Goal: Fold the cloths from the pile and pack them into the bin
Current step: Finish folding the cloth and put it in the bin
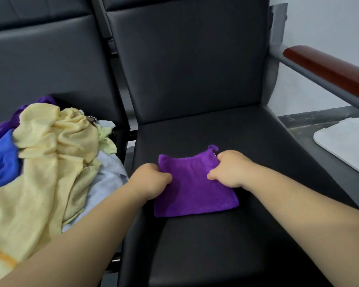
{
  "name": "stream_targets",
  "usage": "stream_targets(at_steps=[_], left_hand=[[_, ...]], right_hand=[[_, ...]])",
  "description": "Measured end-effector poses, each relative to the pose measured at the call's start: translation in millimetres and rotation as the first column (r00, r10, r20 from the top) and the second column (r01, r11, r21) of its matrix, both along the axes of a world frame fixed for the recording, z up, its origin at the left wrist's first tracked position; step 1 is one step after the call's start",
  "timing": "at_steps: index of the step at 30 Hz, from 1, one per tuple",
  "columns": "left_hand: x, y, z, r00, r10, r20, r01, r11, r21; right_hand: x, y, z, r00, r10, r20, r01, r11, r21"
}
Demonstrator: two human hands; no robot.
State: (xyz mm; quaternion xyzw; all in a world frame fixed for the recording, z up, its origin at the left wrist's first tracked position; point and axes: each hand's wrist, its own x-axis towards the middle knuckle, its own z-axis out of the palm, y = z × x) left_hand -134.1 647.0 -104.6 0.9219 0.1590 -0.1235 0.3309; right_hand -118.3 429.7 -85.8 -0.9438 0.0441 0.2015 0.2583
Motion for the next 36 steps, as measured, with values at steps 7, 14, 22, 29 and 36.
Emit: stream_targets(at_steps=[7, 14, 22, 29, 36], left_hand=[[-25.4, -30.2, 41.8, 0.973, 0.213, 0.089, -0.093, 0.714, -0.694], [-38.4, -172.4, 105.2, 0.964, -0.139, 0.226, 0.259, 0.681, -0.686], [-81.9, -378.8, 71.0, 0.638, -0.764, 0.095, 0.744, 0.580, -0.332], [-98.4, -459.2, -3.4, 0.356, -0.933, -0.048, 0.934, 0.357, -0.018], [-82.2, -496.8, -70.8, 0.336, -0.928, -0.160, 0.942, 0.335, 0.034]], right_hand=[[-40.8, -38.1, 94.4, 0.945, 0.205, 0.254, -0.240, 0.964, 0.114], [-118.1, -176.5, 106.6, 0.862, -0.241, 0.445, 0.095, 0.941, 0.325], [-251.1, -309.6, -7.9, 0.522, -0.821, 0.232, 0.667, 0.562, 0.488], [-304.9, -338.3, -90.0, 0.344, -0.938, 0.039, 0.803, 0.315, 0.505], [-302.3, -350.3, -145.3, 0.307, -0.940, -0.150, 0.893, 0.229, 0.388]])
